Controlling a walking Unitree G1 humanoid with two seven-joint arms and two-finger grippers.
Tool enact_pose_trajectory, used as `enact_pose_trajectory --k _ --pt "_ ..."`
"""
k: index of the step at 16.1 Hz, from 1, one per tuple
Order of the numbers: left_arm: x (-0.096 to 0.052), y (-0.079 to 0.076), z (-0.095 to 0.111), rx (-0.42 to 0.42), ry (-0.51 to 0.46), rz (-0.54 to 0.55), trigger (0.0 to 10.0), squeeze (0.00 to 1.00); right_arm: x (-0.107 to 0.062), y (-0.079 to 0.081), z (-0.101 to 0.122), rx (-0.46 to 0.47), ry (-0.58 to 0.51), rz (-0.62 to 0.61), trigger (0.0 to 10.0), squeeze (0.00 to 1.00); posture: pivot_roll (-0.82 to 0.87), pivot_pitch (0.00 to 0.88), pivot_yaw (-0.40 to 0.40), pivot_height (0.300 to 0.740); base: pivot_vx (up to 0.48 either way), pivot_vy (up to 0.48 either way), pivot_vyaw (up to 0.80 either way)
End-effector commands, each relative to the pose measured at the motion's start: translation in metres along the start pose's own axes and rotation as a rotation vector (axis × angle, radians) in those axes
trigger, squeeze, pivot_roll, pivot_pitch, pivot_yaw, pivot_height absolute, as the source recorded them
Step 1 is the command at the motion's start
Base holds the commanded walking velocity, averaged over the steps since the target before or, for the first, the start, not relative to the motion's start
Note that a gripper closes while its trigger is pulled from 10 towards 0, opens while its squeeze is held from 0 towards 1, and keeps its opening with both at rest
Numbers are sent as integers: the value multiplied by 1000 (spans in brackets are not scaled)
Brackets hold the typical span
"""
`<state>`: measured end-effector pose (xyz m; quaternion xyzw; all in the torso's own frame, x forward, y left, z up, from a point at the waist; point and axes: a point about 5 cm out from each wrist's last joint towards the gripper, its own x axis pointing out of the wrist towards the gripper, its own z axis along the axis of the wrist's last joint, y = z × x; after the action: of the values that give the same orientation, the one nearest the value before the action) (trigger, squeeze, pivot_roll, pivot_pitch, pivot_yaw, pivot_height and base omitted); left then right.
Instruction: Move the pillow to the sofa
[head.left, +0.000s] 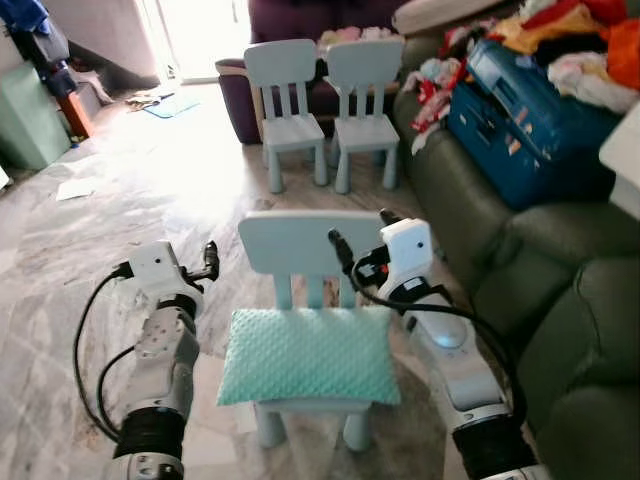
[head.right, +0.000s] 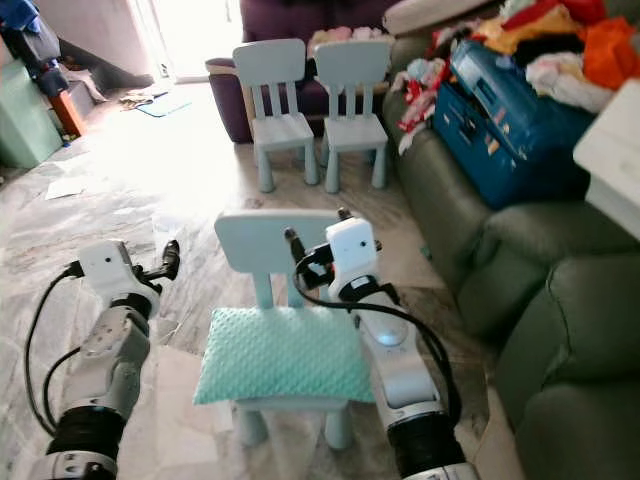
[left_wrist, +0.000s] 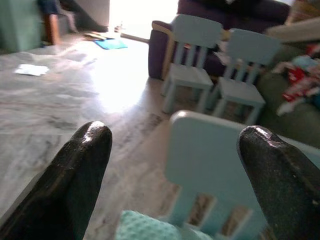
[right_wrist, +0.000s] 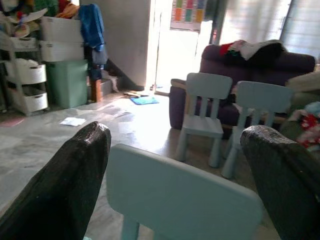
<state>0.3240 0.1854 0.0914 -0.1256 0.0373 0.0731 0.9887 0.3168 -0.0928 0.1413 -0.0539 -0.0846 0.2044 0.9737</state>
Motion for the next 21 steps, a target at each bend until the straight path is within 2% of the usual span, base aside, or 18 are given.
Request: enact_pose_trajectory --k 1,3,6,7,13,15,17,18,19,20,21 --pt "0 -4 2 22 -6 -31 10000 0 -1 -4 0 3 0 -13 10000 0 -190 0 29 740 0 0 0" --pt "0 -6 2 35 -9 -42 10000 0 -1 -4 0 4 0 -13 10000 0 -190 0 29 740 0 0 0" --pt "1 -9 1 101 -17 -56 10000 0 -1 -3 0 7 -1 -13 10000 0 -188 0 30 740 0 0 0" --pt "1 -9 2 98 -40 -57 10000 0 -1 -3 -1 8 -1 -13 10000 0 -187 0 30 740 0 0 0" --pt "-3 -9 -6 65 0 -96 10000 0 -4 -1 -3 21 7 -12 10000 0 -179 3 30 740 0 0 0" --pt "-14 3 -23 89 46 -127 10000 0 -8 -3 -11 28 33 -22 10000 0 -163 18 27 740 0 0 0" --pt "-29 27 -38 136 90 -90 10000 0 -15 -7 -19 24 64 -32 10000 0 -147 36 22 740 0 0 0" --pt "-36 35 -41 155 103 -80 10000 0 -20 -10 -21 19 78 -37 10000 0 -136 49 18 740 0 0 0" --pt "-49 46 -42 181 111 -72 10000 0 -29 -16 -25 16 98 -48 10000 0 -122 64 14 740 0 0 0" --pt "-54 49 -43 189 116 -70 10000 0 -33 -19 -27 10 110 -53 10000 0 -115 70 14 740 0 0 0" --pt "-67 56 -43 208 125 -73 10000 0 -45 -26 -32 -4 136 -65 10000 0 -104 87 14 740 0 0 0"
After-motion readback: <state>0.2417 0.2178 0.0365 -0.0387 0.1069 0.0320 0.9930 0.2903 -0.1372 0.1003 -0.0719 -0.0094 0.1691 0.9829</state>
